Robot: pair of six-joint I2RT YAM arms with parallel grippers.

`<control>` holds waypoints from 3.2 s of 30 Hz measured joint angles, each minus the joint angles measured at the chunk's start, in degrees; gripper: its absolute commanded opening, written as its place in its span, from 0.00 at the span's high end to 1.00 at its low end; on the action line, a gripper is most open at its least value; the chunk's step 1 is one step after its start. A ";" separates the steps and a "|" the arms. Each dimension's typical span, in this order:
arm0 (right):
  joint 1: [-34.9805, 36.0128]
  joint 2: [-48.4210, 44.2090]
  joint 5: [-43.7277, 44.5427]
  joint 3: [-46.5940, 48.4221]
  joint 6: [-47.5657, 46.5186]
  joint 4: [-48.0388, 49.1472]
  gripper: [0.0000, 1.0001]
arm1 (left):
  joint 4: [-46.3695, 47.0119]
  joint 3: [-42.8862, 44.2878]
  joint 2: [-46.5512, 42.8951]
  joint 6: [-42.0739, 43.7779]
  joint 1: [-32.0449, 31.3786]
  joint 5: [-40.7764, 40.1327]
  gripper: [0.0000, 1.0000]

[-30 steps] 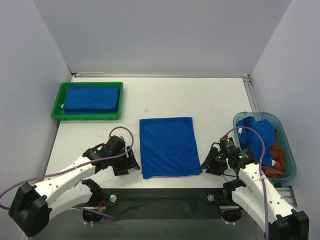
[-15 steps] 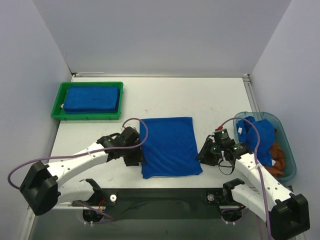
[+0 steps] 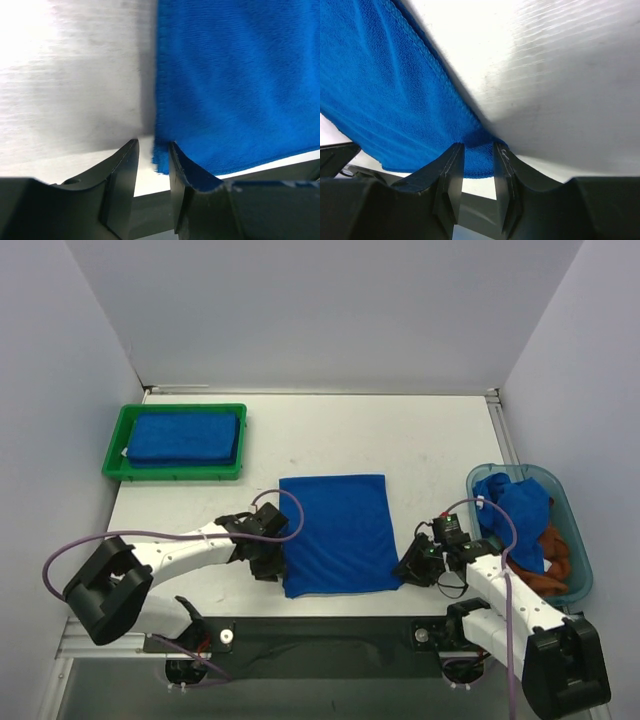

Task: Fold and stack the towels
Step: Fold the towel

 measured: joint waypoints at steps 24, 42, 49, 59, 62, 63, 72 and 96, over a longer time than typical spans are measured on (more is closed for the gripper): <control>3.43 -4.63 10.95 8.39 -7.39 -11.37 0.62 | -4.72 -1.77 -9.92 -1.49 -2.62 -1.75 0.31; 3.45 -4.90 11.45 4.63 -5.03 -8.94 0.67 | -7.19 3.15 -4.87 -3.91 -5.05 -5.90 0.44; 3.50 7.17 10.40 14.62 -6.25 0.79 0.71 | -3.67 18.29 5.70 2.80 4.44 -10.45 0.47; 4.15 34.25 8.26 28.30 -6.64 14.84 0.72 | -0.31 31.58 27.80 11.89 10.49 -11.30 0.48; 3.78 40.87 7.91 31.85 -7.02 16.63 0.72 | -0.20 36.39 31.56 13.60 12.57 -10.27 0.48; 3.50 42.82 7.72 32.76 -7.08 17.16 0.72 | -0.52 38.16 32.87 14.05 13.22 -9.97 0.48; -1.42 54.42 5.31 45.90 -7.58 19.32 0.71 | 0.85 52.09 42.60 18.56 17.88 -8.33 0.34; 1.51 12.52 12.15 10.84 -3.76 13.81 0.54 | 1.62 3.56 -1.57 -0.59 1.46 -17.31 0.41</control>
